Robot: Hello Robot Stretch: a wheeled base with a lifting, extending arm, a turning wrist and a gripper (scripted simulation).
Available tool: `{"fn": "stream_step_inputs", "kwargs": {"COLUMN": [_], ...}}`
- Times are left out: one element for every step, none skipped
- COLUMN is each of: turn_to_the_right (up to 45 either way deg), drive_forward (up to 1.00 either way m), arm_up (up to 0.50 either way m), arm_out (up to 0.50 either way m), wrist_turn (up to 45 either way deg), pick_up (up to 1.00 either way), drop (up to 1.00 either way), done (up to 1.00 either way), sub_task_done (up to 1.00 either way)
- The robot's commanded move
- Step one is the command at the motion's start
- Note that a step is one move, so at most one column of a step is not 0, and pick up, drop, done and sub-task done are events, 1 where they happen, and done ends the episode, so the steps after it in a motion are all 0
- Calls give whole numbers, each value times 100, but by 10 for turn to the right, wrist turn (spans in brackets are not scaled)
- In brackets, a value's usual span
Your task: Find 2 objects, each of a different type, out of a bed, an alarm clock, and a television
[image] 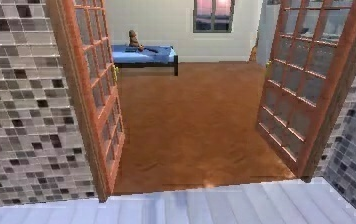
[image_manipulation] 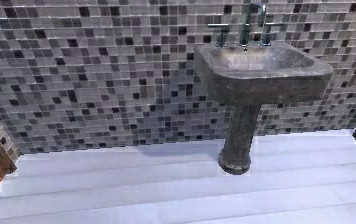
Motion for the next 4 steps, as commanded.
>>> {"fn": "stream_step_inputs", "kwargs": {"turn_to_the_right": [30, 0, 0, 0], "drive_forward": [0, 100, 100, 100], "arm_up": [0, 0, 0, 0], "arm_out": [0, 0, 0, 0], "wrist_turn": [0, 0, 0, 0], "pick_up": [0, 0, 0, 0], "drop": [0, 0, 0, 0], "done": [0, 0, 0, 0], "sub_task_done": [0, 0, 0, 0]}}
